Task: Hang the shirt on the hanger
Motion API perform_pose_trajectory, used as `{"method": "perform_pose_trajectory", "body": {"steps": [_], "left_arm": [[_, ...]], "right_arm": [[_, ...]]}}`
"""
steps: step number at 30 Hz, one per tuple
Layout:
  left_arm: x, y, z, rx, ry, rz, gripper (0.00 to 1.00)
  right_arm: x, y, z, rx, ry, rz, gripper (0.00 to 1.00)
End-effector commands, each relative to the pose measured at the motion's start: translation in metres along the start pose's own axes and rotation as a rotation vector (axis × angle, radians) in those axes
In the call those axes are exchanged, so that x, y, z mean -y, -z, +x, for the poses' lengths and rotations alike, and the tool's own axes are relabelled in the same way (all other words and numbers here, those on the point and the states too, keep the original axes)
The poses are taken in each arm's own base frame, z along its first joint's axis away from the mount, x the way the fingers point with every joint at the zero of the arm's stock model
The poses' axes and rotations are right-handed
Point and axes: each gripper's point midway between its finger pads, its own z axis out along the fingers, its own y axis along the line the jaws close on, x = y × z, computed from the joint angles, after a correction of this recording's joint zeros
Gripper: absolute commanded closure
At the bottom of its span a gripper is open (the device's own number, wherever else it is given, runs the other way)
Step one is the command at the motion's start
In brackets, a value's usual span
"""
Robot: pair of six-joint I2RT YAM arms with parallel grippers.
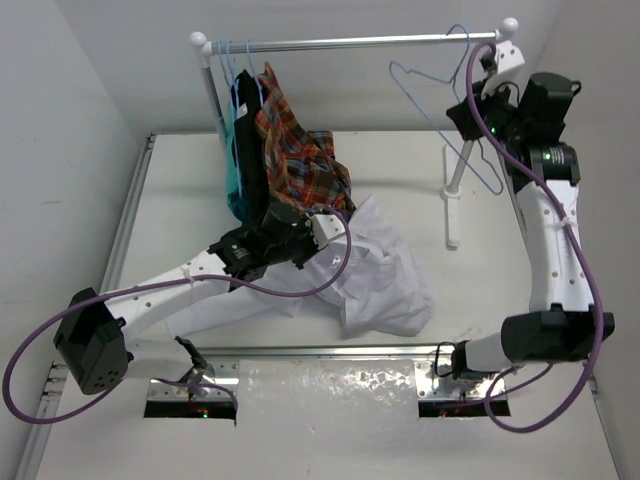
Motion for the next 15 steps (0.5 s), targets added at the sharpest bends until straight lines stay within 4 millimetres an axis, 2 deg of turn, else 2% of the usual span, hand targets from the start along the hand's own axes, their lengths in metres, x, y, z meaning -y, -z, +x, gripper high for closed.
{"method": "perform_pose_trajectory", "body": {"steps": [1,4,5,7,11,12,13,15], "left_arm": [[-0.013,0.008,-0.026,0.101,-0.002,-0.052,1.00],[-0.012,0.005,-0.022,0.086,0.015,-0.053,1.00],[-0.013,0.004,-0.021,0.082,0.019,-0.056,1.00],[-0.014,0.000,-0.016,0.065,0.034,-0.059,1.00],[-0.025,-0.011,-0.004,0.018,0.074,-0.089,1.00],[-0.028,-0.013,-0.003,0.009,0.078,-0.091,1.00],[-0.030,-0.018,-0.006,-0.006,0.101,-0.083,1.00],[-0.037,-0.022,-0.009,-0.019,0.133,-0.079,1.00]], "right_arm": [[-0.037,0.022,0.006,0.025,0.009,-0.093,1.00],[-0.058,0.041,0.018,0.016,0.006,-0.133,1.00],[-0.067,0.055,0.026,0.005,0.002,-0.141,1.00],[-0.076,0.069,0.032,-0.004,-0.001,-0.147,1.00],[-0.100,0.108,0.060,-0.066,-0.020,-0.157,1.00],[-0.103,0.113,0.065,-0.073,-0.038,-0.154,1.00],[-0.109,0.119,0.079,-0.117,-0.101,-0.157,1.00],[-0.116,0.133,0.086,-0.142,-0.134,-0.148,1.00]]}}
